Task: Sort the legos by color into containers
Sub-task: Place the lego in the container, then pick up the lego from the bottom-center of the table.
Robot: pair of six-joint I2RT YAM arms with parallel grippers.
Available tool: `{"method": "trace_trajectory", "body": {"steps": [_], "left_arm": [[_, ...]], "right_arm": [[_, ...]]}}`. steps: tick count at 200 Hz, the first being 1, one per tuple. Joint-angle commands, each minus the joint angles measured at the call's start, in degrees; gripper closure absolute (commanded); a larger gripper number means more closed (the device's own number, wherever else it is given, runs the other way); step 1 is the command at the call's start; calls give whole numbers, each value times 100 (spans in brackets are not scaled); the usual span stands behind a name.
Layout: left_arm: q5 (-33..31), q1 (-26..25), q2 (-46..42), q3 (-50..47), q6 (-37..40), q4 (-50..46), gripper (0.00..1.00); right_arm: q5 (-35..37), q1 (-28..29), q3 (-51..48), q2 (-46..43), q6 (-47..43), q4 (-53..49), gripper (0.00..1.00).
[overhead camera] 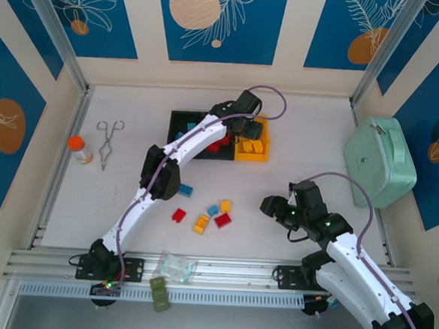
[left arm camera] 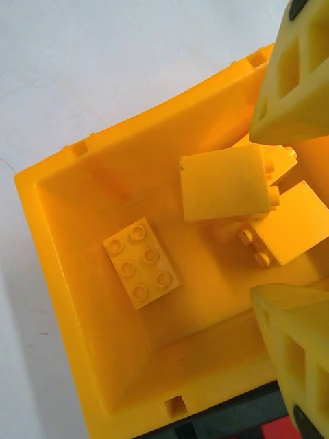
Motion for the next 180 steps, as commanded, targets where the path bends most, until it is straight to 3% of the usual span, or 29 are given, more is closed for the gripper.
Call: {"method": "trace_trajectory", "body": {"steps": [1,84,130,180], "left_arm": [[38,-107,-521,6,109,-111,45],[197,-142,-2697,-2967,147,732,44],[351,-80,-4163,-5157,-145,1385,43],[487,159,-5915,-7633,-682,1906,41]], "right_arm": [[-156,-30,69,-84,-49,-86,40],[111,212,397,36,-99,-318,39],[649,850,784,530,-111,-344,34],[1061,1594,1394,1639,-81,-187,32]]}}
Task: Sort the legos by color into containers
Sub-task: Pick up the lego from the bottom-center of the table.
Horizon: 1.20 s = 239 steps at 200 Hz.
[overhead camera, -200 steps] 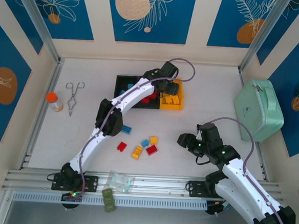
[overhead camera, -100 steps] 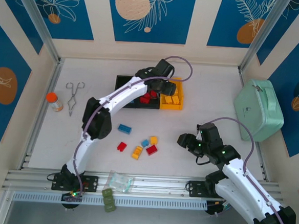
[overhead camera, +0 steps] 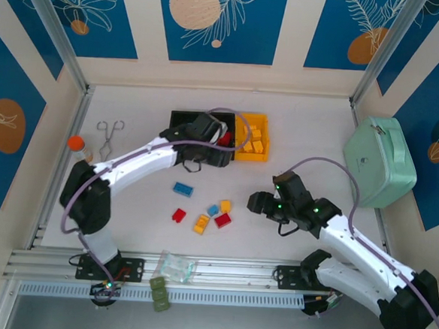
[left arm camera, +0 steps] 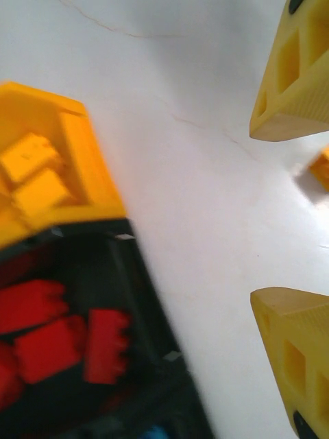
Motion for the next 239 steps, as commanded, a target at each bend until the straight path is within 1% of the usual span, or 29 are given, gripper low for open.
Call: {"method": "trace_trajectory", "body": {"steps": [1,20,52,79,105,133,164,194,209,229,239], "left_arm": [[155,151,-804,-829,-339,346,41],[146,269,-1473,-1611,-529,373,41],[129,476,-2490,-2766,-874,325,40],[128,574,-3183,-3435,-1132,205,40],[155,607,-3683,-3886,-1352,161,38],[146,624,-3878,-4137,-1489,166,38],[224,634,-3830,-4227,-1579,238,38],[493,633,-3896,-4387,-1725,560,38],[639,630,-3927,-4511,-1816,746,38],[665,632,-3895,-4581,-1869,818,38],[673,627,-3862,-4600,-1878,835,38]], "right_arm": [[306,290,355,394,-17,50,32],[360,506,571,861,25,160,30],[385,787,1066,1754,2,252,29],[458,975,1523,2531,-49,192,30],[483,1016,1907,3140,-129,67,30],[483,1022,2168,3610,-210,41,31],[475,1029,2383,4001,-263,12,32],[484,1034,2402,4248,-236,18,33],[508,1019,2391,4329,-219,36,35],[523,975,2369,4437,-162,53,38],[505,947,2356,4484,-159,82,42]]}}
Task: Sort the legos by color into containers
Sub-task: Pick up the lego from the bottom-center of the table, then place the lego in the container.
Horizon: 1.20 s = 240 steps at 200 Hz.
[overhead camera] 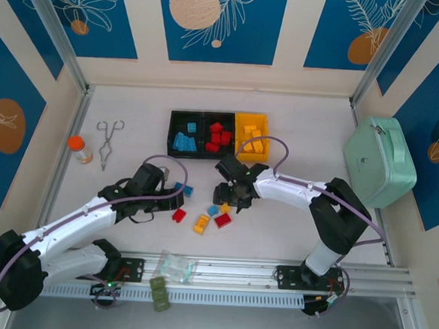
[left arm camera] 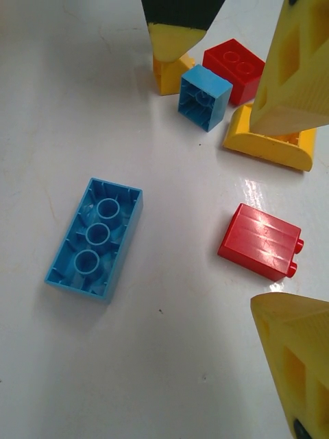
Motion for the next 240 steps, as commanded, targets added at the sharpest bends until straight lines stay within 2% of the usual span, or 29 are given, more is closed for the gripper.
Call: {"method": "trace_trajectory", "body": {"steps": [1,35,59,105,139,173,240], "left_arm": [[210,46,-49,-102,-137,239,38],[245,47,-5,-162,-182,318,38],[254,49,38,-166,-191,356,38],[380,52,250,-199,-182,629,39],[724,44,473,-239,-260,1187,39],[967,33,733,-73,-281,1465,39],[1136,-81,1145,386,-288,1728,39]], "right_arm": [[60,-52,67,152,34,-98,42],[23,-108,77,310,16,-89,52],[38,-119,58,312,10,-92,64],[215,-144,161,-36,-109,-308,73],[353,-307,301,-431,-301,-534,73],[368,-720,531,-673,-601,-668,73],[322,-1599,1387,-508,-1171,-763,73]]}}
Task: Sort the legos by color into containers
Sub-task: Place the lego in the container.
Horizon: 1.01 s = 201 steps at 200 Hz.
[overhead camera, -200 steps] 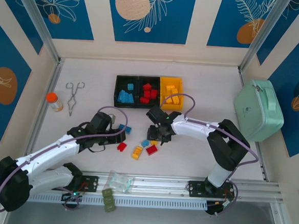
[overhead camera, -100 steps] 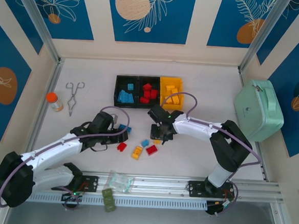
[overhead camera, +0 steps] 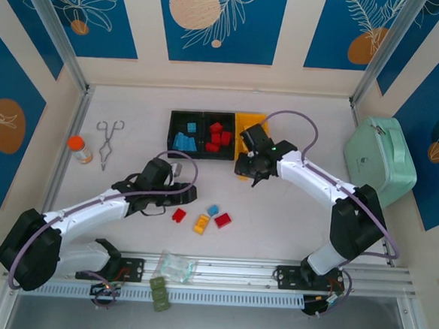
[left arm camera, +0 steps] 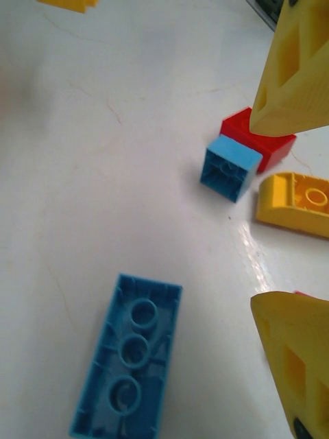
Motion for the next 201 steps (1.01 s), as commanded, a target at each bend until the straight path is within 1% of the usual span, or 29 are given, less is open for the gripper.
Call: {"method": "trace_trajectory", "body": {"steps": [1,57,112,160,182,201], "left_arm": [[223,-63,147,289,-58,244,39],[250,-176,493,666,-67,390,39],[191,-225,585,743,-109,364,39],[73,-247,525,618,-163,303,39],[13,-243,479,592,-163,256,40],[-24,-240,462,565,-154,223,39]], "right_arm": [[9,-242,414,65,-324,-141,73],[-35,-781,1277,752,-520,-135,73],[-191,-1234,2409,2011,-580,-152,73],[-307,-1347,3833,3181,-648,-623,72],[-290,-1361,4290,3551,-649,-808,72],[-318,-1365,4460,3747,-643,-855,71]]}}
